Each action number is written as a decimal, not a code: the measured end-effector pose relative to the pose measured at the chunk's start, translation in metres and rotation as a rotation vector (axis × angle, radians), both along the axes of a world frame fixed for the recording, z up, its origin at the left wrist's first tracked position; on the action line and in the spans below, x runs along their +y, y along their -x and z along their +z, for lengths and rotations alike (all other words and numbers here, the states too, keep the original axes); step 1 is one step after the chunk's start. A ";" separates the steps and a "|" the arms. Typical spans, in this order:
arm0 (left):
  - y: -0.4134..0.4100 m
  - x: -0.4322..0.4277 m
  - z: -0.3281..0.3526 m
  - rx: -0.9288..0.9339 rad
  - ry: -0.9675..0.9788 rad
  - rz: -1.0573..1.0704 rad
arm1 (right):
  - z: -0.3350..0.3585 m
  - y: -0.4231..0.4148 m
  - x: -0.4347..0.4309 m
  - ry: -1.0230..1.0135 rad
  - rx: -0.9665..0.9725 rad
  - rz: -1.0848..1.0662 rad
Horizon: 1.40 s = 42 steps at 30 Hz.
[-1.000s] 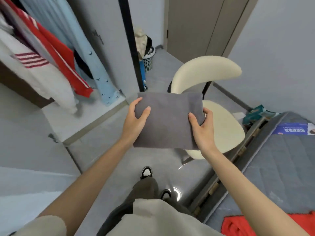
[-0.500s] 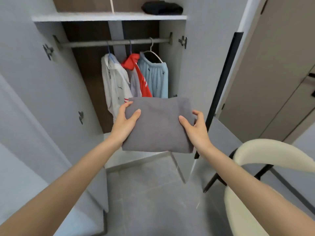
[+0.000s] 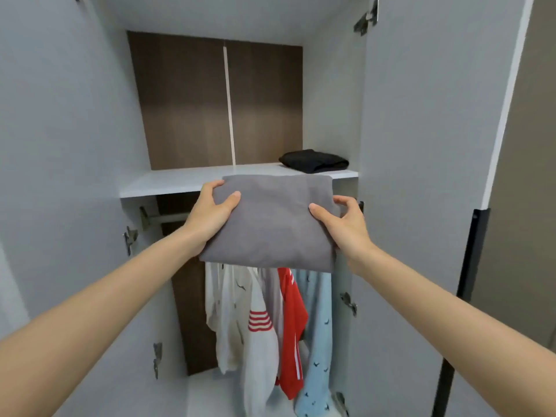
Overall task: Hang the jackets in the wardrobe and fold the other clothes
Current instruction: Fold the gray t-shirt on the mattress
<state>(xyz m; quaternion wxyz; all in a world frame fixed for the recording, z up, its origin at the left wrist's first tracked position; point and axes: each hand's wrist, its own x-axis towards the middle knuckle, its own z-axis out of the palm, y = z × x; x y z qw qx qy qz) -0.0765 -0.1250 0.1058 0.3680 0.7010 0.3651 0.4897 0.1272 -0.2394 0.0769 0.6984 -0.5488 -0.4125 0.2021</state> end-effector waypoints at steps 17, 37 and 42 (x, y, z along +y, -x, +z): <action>-0.140 0.307 0.105 -0.042 -0.119 0.108 | 0.105 -0.137 0.284 -0.036 -0.022 0.151; -0.411 0.521 0.146 0.246 -0.282 -0.446 | 0.123 -0.282 0.410 -0.009 0.338 -0.144; -0.442 0.539 0.109 0.469 -0.362 -0.413 | 0.120 -0.276 0.386 0.423 -0.323 -0.415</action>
